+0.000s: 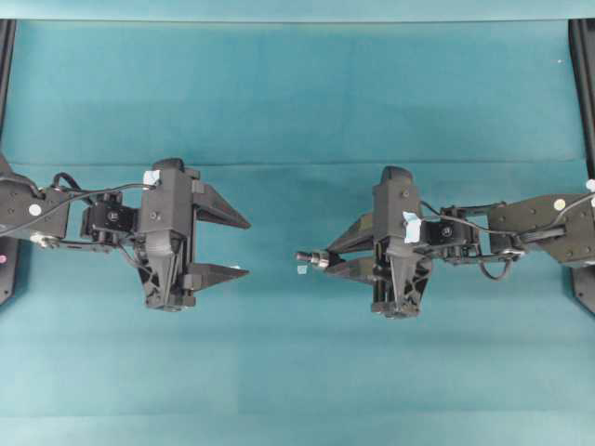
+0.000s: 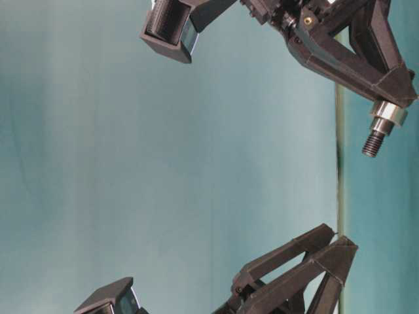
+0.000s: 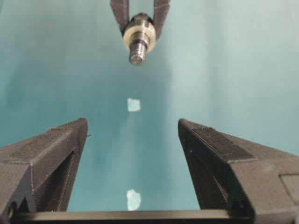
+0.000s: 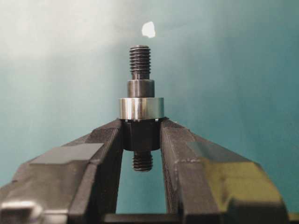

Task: Insert the washer onto the shaft with both hands.
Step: 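Withdraw the left gripper away from the shaft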

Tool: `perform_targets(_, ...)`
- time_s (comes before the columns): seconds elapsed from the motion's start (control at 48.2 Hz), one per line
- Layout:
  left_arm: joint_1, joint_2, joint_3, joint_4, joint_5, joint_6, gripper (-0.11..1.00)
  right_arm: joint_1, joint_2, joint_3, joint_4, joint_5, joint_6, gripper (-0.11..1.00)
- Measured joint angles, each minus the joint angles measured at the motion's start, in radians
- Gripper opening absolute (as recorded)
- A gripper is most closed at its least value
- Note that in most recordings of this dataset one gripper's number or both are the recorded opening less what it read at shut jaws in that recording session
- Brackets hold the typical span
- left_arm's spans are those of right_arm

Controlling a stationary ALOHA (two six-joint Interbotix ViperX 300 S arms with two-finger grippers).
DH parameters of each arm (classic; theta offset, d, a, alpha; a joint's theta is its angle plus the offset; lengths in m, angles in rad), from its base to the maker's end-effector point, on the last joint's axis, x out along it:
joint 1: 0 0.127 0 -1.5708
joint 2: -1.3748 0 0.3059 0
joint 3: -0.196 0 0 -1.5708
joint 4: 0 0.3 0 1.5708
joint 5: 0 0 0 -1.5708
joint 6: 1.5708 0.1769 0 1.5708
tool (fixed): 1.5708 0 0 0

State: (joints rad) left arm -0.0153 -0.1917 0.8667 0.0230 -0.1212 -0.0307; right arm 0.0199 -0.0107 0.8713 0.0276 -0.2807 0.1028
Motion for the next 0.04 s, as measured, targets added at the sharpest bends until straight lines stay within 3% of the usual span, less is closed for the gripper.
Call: perform_targets(0.042,0.002,0.000,0.000,0.003,0.002,0.000,0.84,0.000,0.000,0.000,0.000,-0.002,0.000,0.00)
